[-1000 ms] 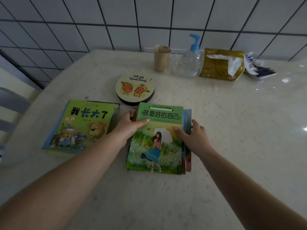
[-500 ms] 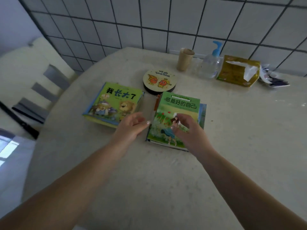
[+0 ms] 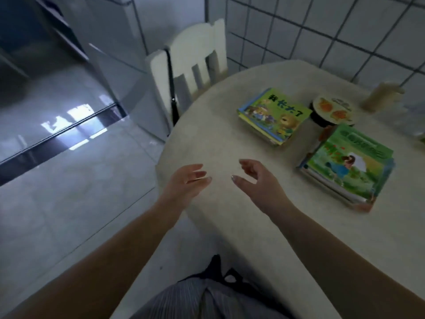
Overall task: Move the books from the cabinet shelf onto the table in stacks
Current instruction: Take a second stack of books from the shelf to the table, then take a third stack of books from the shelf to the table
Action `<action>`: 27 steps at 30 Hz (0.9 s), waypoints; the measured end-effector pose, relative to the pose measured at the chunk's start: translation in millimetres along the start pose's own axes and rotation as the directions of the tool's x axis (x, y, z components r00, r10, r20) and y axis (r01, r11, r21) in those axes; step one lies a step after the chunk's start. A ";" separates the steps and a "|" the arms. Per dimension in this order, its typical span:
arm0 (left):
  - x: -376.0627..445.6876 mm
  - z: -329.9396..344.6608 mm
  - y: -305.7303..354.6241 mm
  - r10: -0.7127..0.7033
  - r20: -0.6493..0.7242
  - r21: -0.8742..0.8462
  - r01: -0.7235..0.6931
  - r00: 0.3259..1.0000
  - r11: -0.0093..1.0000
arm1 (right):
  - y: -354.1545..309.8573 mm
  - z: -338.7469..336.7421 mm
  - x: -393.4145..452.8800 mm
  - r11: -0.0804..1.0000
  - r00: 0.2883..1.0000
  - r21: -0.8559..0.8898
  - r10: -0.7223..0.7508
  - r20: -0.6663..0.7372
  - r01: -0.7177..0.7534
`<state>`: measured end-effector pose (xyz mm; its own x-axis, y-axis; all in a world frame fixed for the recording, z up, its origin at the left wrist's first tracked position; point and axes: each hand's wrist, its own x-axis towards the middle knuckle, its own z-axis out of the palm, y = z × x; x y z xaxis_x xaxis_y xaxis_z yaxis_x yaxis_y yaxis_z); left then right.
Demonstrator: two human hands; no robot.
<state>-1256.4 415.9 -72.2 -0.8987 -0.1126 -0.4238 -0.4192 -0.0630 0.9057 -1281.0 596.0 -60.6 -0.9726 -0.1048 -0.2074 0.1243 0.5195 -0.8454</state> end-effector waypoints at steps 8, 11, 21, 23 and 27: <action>-154.5 -167.5 -61.6 0.003 -0.299 -0.111 -0.038 0.954 0.993 | -81.4 159.6 -103.0 0.968 0.913 -0.031 -0.224 0.341 0.249; -222.3 -221.0 -90.6 0.008 -0.427 -0.142 -0.075 0.904 0.987 | -106.6 217.6 -153.5 0.936 0.826 -0.019 -0.301 0.476 0.352; -441.8 -326.5 -193.8 -0.134 -0.828 -0.293 -0.217 0.544 0.931 | -170.2 386.6 -325.8 0.786 0.383 0.084 -0.389 0.838 0.613; -473.8 -332.2 -212.4 -0.180 -0.866 -0.329 -0.261 0.467 0.907 | -174.6 409.1 -352.6 0.756 0.294 0.110 -0.378 0.878 0.645; -537.7 -337.4 -251.6 -0.296 -0.906 -0.397 -0.357 0.303 0.846 | -182.6 459.0 -411.1 0.721 0.119 0.164 -0.325 0.938 0.673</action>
<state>-624.2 157.7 -75.4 -0.0318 -0.9135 -0.4056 0.0178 -0.4062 0.9136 -813.8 154.9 -46.9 0.0276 -0.9769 -0.2119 -0.5328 0.1650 -0.8300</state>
